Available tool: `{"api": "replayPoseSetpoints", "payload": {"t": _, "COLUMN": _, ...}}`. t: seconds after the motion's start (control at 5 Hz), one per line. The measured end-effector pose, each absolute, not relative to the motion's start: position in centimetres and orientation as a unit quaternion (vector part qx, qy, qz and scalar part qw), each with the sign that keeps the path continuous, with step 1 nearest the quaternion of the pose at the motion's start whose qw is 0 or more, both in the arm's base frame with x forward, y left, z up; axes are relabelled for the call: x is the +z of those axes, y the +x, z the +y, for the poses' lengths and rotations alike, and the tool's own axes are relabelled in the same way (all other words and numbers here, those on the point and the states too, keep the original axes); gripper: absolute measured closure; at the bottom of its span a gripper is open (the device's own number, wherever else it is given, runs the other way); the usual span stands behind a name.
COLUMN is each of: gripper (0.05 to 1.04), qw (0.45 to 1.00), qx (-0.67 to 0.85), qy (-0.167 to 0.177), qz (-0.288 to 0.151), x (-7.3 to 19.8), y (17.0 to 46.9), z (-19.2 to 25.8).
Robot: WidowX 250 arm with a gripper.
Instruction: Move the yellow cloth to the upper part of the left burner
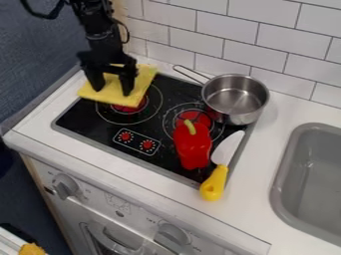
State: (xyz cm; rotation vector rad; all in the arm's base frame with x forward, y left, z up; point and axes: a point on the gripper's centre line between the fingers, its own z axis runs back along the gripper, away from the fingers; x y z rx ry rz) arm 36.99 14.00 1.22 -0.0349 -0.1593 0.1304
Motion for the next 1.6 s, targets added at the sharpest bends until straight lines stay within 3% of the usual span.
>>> {"api": "replayPoseSetpoints", "payload": {"t": 0.4, "gripper": 0.083, "qw": 0.996, "qx": 0.008, "qy": -0.019, "qz": -0.09, "x": 1.3, "y": 40.9, "z": 11.5}}
{"api": "replayPoseSetpoints", "payload": {"t": 1.0, "gripper": 0.086, "qw": 0.997, "qx": 0.017, "qy": 0.0, "qz": -0.071, "x": 1.5, "y": 40.1, "z": 8.8}}
{"api": "replayPoseSetpoints", "payload": {"t": 1.2, "gripper": 0.085, "qw": 0.995, "qx": 0.034, "qy": -0.001, "qz": -0.092, "x": 4.1, "y": 40.2, "z": 9.0}}
{"api": "replayPoseSetpoints", "payload": {"t": 1.4, "gripper": 0.085, "qw": 0.99, "qx": 0.038, "qy": -0.002, "qz": -0.135, "x": 8.7, "y": 40.2, "z": 9.2}}
{"api": "replayPoseSetpoints", "payload": {"t": 1.6, "gripper": 0.085, "qw": 0.991, "qx": 0.027, "qy": -0.015, "qz": -0.129, "x": 9.5, "y": 39.2, "z": 8.5}}
